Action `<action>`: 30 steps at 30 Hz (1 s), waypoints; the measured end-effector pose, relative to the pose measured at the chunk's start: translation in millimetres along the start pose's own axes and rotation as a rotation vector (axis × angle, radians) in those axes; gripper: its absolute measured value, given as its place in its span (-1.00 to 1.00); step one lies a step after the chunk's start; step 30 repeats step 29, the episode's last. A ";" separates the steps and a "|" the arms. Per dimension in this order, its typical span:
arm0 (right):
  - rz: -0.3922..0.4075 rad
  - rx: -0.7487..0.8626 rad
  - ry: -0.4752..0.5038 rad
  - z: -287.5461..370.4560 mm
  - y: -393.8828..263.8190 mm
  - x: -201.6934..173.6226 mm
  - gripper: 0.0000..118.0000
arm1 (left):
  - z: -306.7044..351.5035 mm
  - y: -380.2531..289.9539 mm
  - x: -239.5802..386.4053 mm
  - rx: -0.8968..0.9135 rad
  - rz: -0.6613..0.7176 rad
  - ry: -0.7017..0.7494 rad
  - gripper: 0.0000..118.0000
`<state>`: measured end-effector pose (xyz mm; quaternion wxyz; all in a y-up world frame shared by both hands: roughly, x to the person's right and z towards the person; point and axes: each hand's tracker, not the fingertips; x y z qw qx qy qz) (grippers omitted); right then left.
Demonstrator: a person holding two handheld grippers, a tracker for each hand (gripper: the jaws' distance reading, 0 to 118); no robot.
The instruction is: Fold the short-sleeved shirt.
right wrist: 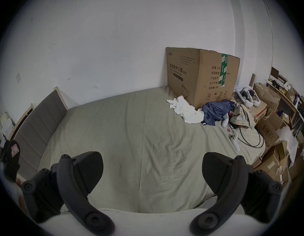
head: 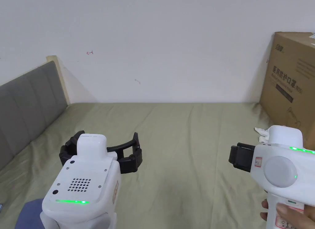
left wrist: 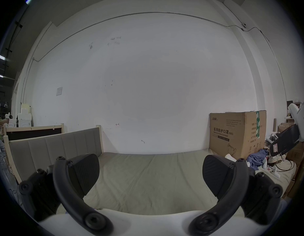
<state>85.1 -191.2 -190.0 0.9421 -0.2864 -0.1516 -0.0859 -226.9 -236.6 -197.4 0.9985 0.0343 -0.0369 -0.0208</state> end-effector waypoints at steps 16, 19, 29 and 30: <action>0.100 0.580 0.033 26.3 -29.0 6.0 1.00 | 1.7 1.3 0.3 0.012 0.000 0.000 1.00; 0.108 0.588 0.029 28.3 -30.7 4.8 1.00 | 2.1 1.4 0.0 0.015 -0.001 0.003 1.00; 0.124 0.591 0.045 29.4 -31.1 2.8 1.00 | 2.2 1.5 0.2 0.016 -0.004 0.003 1.00; 0.124 0.591 0.045 29.4 -31.1 2.8 1.00 | 2.2 1.5 0.2 0.016 -0.004 0.003 1.00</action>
